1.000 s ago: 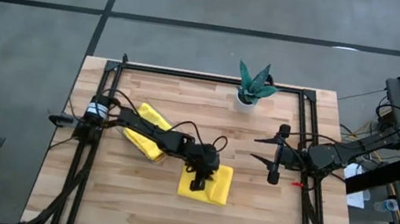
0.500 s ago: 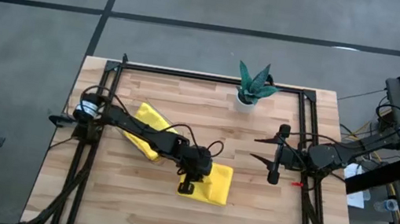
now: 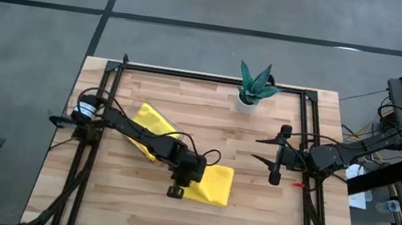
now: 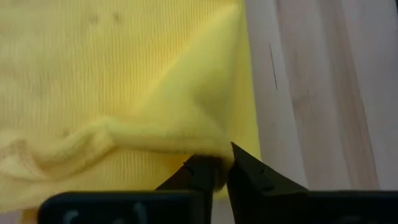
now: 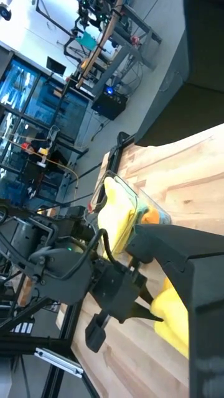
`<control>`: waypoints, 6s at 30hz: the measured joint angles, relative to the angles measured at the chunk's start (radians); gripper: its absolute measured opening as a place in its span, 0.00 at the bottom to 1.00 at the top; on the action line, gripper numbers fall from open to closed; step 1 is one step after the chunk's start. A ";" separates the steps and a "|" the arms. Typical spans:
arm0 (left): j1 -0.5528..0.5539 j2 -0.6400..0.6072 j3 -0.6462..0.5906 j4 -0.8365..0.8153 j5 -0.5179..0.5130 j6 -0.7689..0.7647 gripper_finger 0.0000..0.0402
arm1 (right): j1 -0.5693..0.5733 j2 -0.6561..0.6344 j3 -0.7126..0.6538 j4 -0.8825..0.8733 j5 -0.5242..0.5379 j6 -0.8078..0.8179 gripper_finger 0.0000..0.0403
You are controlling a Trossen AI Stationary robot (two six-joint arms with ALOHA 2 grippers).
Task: Fold microfiber towels
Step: Fold the yellow microfiber cloth
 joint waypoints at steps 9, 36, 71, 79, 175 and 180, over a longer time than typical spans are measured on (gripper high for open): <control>-0.007 -0.046 -0.002 -0.123 0.003 -0.040 0.35 | 0.000 0.000 0.000 0.000 0.000 0.000 0.51; -0.041 -0.037 -0.005 -0.116 -0.048 -0.192 0.44 | 0.000 0.001 0.003 0.000 0.000 0.008 0.51; -0.050 -0.096 -0.013 -0.018 0.060 -0.349 0.00 | 0.000 0.002 0.003 -0.001 0.000 0.009 0.51; -0.046 -0.075 -0.018 -0.039 0.059 -0.394 0.04 | 0.000 0.002 0.003 -0.001 0.000 0.011 0.51; 0.014 -0.029 0.007 -0.096 -0.427 -0.156 0.10 | 0.000 0.003 0.006 -0.001 0.000 0.007 0.51; 0.009 -0.085 0.027 -0.096 -0.425 -0.140 0.10 | 0.000 0.003 0.007 0.000 0.000 0.007 0.51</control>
